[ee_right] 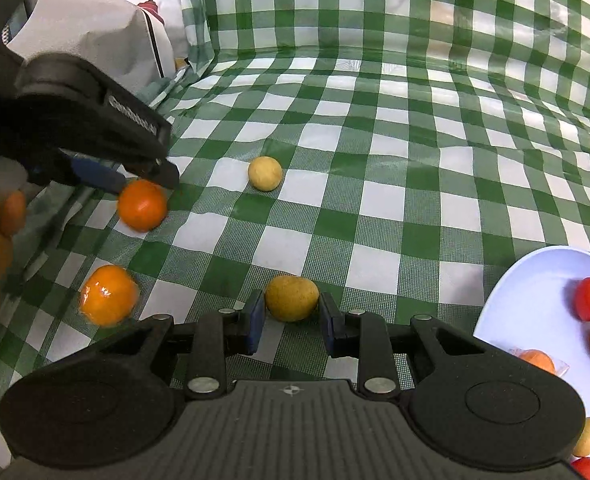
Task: Organize fruits
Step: 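Grasp a small yellow fruit with the right tool while the left tool grasps a tangerine, then carry the yellow fruit and tangerine over the blue plate with both tools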
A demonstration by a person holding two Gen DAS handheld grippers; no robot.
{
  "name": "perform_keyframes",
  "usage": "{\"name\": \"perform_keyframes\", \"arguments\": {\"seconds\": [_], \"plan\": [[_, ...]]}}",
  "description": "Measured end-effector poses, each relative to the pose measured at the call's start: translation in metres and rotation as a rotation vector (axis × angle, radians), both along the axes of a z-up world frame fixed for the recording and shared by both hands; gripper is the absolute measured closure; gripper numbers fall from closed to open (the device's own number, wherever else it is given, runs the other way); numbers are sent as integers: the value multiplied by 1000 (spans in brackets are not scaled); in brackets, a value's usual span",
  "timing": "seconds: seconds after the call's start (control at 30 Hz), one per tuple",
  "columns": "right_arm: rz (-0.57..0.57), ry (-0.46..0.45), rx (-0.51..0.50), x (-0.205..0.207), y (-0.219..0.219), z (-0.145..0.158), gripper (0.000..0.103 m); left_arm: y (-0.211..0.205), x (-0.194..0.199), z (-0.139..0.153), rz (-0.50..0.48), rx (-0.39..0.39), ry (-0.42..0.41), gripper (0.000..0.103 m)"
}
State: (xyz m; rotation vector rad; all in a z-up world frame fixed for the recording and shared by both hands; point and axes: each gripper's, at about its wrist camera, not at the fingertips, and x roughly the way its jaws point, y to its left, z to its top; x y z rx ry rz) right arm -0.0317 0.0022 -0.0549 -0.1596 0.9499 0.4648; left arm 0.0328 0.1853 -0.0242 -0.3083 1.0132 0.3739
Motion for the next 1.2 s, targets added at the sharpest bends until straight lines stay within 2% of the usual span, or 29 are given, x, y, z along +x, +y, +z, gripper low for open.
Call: {"name": "perform_keyframes", "arguments": {"seconds": [0.07,0.3,0.6,1.2], "plan": [[1,2,1,1,1,0,73,1,-1,-1,20,0,-3,69],[-15,-14,6,3,-6,5,73,-13,-1,17,-29,32,-58,70],[-34,-25,7,3,-9,8,73,-38,1,16,-115,36,-45,70],[-51,-70,12,1,-28,24,73,-69,5,17,-187,48,-49,70]]}}
